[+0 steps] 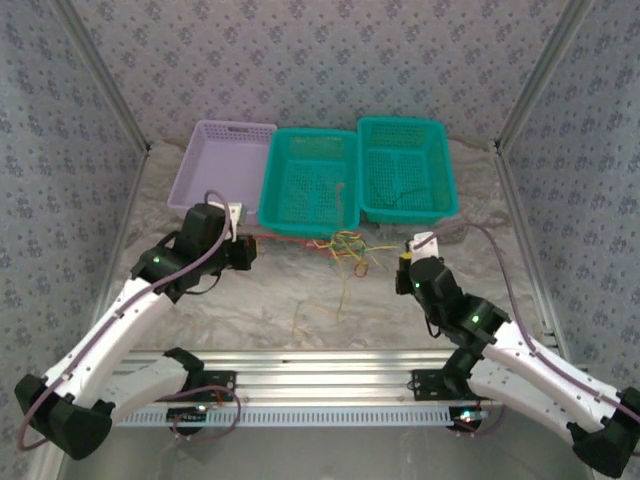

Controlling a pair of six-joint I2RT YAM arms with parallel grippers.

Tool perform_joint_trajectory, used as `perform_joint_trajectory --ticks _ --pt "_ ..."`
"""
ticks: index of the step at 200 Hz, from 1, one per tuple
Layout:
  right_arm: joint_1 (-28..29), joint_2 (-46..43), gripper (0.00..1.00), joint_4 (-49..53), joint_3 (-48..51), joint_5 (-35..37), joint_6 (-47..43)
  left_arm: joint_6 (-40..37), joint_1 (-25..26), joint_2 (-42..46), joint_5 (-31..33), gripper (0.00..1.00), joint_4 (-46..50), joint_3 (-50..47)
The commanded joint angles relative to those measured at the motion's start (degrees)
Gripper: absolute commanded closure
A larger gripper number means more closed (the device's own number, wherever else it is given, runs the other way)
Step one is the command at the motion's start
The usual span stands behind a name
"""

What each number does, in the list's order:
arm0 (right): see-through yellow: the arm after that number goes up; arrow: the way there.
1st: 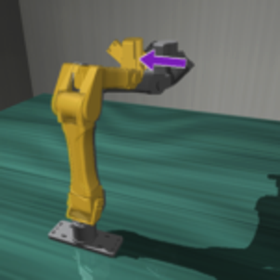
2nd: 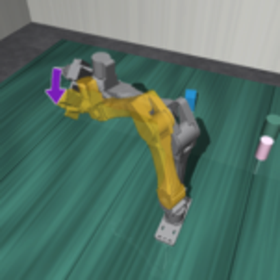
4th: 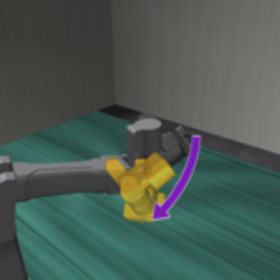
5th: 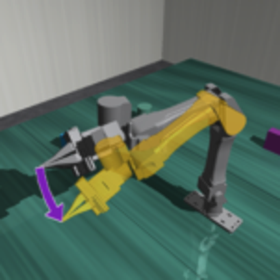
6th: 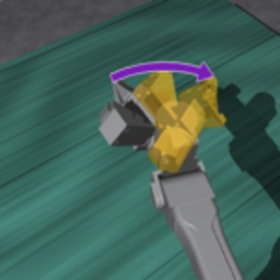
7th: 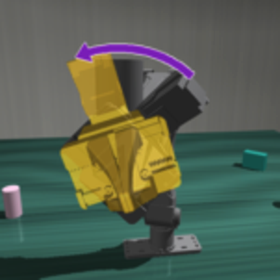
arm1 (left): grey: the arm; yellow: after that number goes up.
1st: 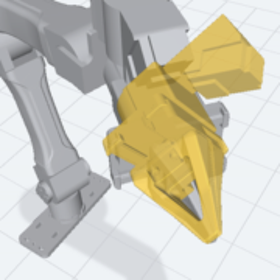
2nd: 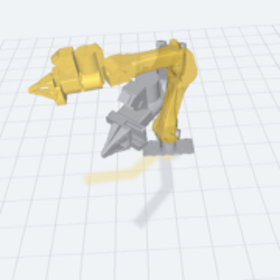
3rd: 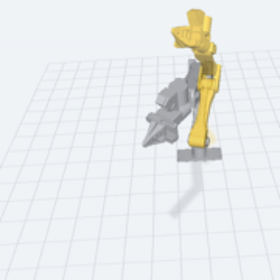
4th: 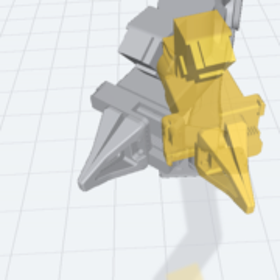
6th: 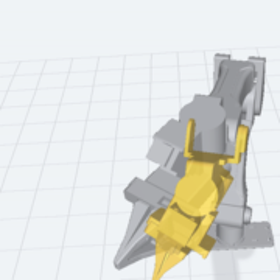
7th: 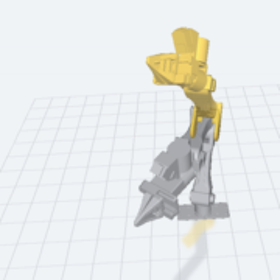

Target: Untangle the cables

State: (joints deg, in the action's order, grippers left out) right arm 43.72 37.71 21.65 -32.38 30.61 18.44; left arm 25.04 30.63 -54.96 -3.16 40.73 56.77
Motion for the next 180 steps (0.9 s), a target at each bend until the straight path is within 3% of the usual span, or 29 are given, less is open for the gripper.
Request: perform_joint_trajectory --ticks 1,32,47,74,136,153,180 --pt "-6.08 -3.43 1.00 6.93 1.80 3.08 7.03 -1.63 -2.06 3.03 3.03 1.00 5.03 0.40" --pt "-13.09 -9.73 1.00 8.40 3.25 0.85 7.88 -1.98 -3.94 5.11 2.92 1.00 7.12 0.81" --pt "-16.47 -10.31 1.00 11.04 2.68 2.31 8.82 -2.90 -5.36 6.03 2.77 1.00 8.73 1.66" --pt "-21.84 -9.76 1.00 8.90 2.48 -2.72 7.60 -3.94 -7.81 6.88 0.16 1.00 10.56 2.53" --pt "-16.52 -11.71 1.00 6.90 -3.22 -7.24 4.12 -0.88 -7.78 6.12 -7.03 1.00 6.24 -1.61" --pt "-16.57 -8.64 1.00 5.88 -6.53 -11.82 2.46 -0.69 -6.95 5.18 -9.17 1.00 4.88 -2.28" --pt "-16.65 1.33 1.00 7.70 -14.44 -18.85 2.38 -1.04 -2.33 4.17 -4.92 1.00 4.57 -2.72"
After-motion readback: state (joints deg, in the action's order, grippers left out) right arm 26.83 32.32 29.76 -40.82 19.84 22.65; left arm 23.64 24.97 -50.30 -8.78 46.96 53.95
